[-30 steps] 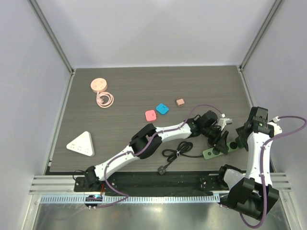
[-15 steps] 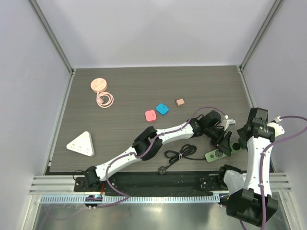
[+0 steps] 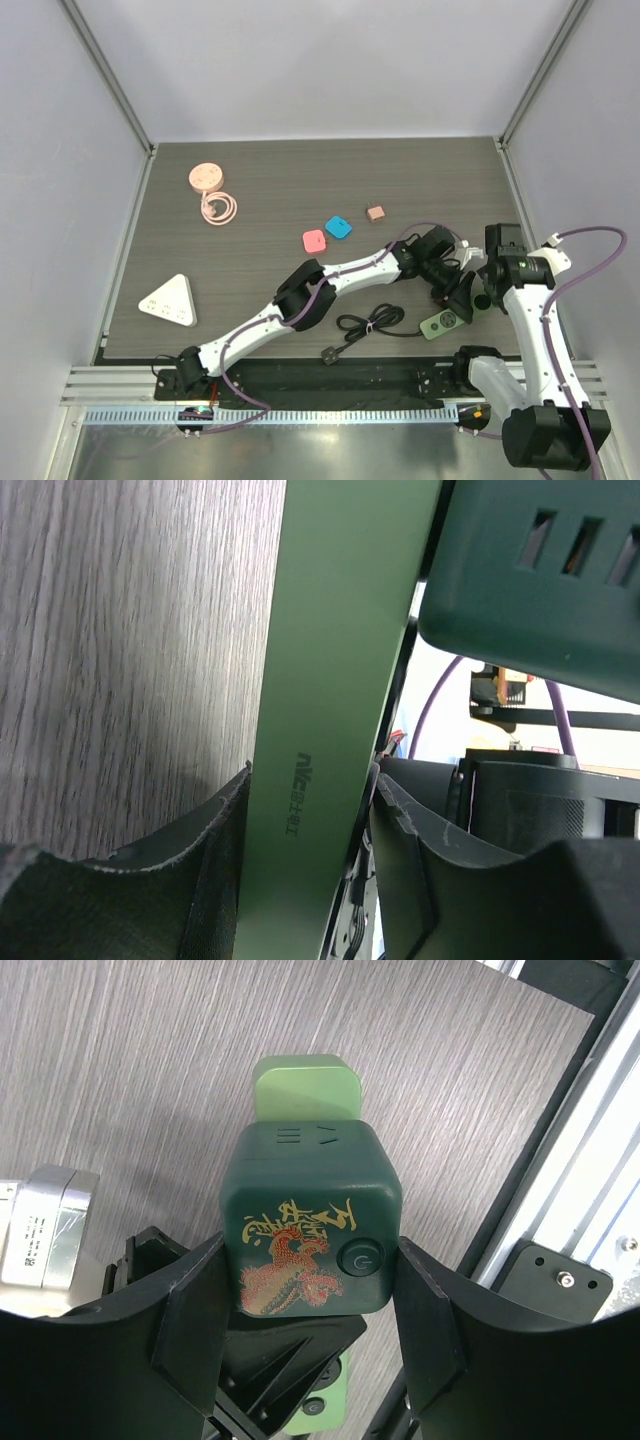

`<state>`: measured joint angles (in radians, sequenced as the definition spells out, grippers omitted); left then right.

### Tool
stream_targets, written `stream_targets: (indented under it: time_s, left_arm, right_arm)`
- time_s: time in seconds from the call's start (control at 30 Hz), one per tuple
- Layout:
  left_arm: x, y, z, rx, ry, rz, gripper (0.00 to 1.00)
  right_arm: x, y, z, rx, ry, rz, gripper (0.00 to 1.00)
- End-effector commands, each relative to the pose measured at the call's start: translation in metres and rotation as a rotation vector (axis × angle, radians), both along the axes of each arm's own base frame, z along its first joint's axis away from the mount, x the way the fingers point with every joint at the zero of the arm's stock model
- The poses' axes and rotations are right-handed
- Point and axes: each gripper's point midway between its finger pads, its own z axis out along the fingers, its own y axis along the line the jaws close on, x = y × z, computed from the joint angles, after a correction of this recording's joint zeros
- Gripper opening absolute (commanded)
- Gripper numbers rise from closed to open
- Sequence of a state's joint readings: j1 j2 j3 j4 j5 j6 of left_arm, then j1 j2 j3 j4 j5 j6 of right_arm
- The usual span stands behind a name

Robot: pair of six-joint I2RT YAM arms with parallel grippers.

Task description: Pull the plug off the socket

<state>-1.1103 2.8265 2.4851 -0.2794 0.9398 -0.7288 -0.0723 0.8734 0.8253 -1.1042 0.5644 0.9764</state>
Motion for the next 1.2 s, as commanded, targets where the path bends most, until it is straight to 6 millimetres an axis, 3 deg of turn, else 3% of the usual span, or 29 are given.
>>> stream_targets:
  time_s: [0.0, 0.13, 0.3, 0.47, 0.73, 0.9, 0.93, 1.03, 1.13, 1.17]
  left_arm:
    - [0.018, 0.019, -0.085, 0.245, -0.039, 0.138, 0.0]
    - [0.022, 0.024, -0.096, 0.275, -0.028, 0.148, 0.0]
    - [0.02, 0.029, -0.1, 0.293, -0.034, 0.147, 0.0]
    - [0.019, 0.029, -0.093, 0.279, -0.042, 0.139, 0.0]
    - [0.013, 0.028, -0.081, 0.246, -0.034, 0.112, 0.0]
    - [0.015, 0.018, -0.067, 0.187, 0.018, 0.112, 0.0]
    - [0.017, 0.018, -0.074, 0.202, 0.021, 0.12, 0.0]
    - [0.02, 0.02, -0.072, 0.222, 0.016, 0.117, 0.0]
    - [0.023, 0.027, -0.078, 0.245, 0.001, 0.125, 0.0]
    - [0.023, 0.028, -0.074, 0.242, -0.004, 0.125, 0.0]
  right_arm:
    - [0.01, -0.003, 0.032, -0.038, -0.05, -0.006, 0.01]
    - [0.027, -0.01, 0.075, -0.082, -0.113, 0.009, 0.01]
    - [0.035, -0.019, 0.092, -0.043, -0.124, 0.0, 0.01]
    - [0.024, -0.04, 0.07, 0.018, -0.066, -0.048, 0.01]
    - [0.003, -0.055, 0.035, -0.006, 0.052, -0.138, 0.01]
    - [0.004, -0.025, 0.018, -0.035, 0.013, -0.077, 0.01]
    - [0.005, -0.006, 0.008, -0.036, 0.037, -0.035, 0.01]
    - [0.001, 0.02, -0.004, -0.057, 0.08, 0.014, 0.01]
    - [0.011, 0.015, 0.011, -0.073, 0.023, 0.015, 0.01]
    - [0.008, 0.0, 0.014, -0.072, 0.06, -0.001, 0.01]
